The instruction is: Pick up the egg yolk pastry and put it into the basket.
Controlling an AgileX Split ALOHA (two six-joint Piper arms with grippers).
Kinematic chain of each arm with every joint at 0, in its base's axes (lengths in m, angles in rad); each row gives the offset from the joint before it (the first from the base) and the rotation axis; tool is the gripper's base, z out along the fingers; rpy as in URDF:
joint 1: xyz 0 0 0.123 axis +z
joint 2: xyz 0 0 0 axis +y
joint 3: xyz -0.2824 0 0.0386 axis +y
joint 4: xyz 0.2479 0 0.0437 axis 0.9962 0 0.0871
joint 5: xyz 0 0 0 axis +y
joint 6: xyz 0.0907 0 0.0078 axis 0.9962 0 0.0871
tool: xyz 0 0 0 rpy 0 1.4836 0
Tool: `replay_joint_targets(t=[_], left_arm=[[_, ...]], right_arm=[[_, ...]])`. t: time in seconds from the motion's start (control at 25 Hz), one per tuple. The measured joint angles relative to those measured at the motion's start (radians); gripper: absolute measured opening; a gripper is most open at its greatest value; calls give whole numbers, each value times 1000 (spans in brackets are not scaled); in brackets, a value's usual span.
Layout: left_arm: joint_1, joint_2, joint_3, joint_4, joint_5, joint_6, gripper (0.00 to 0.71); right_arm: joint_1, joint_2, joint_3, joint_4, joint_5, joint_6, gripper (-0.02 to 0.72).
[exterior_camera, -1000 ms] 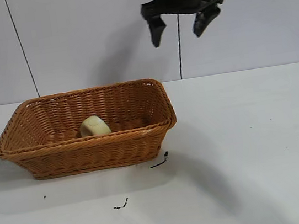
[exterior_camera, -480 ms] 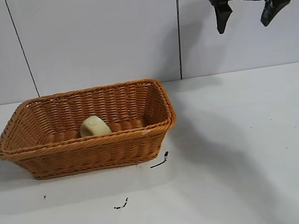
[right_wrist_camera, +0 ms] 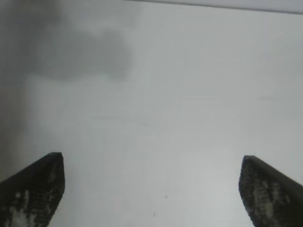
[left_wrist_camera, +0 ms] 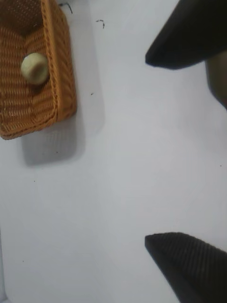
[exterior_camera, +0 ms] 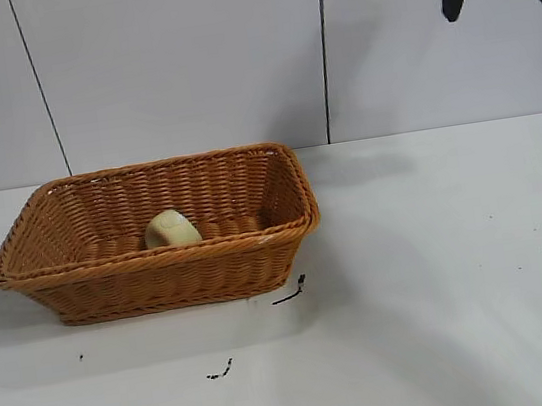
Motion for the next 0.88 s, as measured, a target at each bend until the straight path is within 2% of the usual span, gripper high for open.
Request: replay_joint_targets(t=[0.32,0.52,0.68,0.88], left_arm=[[0,0,0,0,0,0,696],[0,0,0,0,0,0,696],[0,0,0,0,0,0,696],[0,0,0,0,0,0,696]], right_arm=[[0,-560,530,0,-5,-16,693],[0,-932,804,2,-142,-23,693],[0,-1192,939,17,-176,-30,693],[0,-1402,963,17,-179,-33,693]])
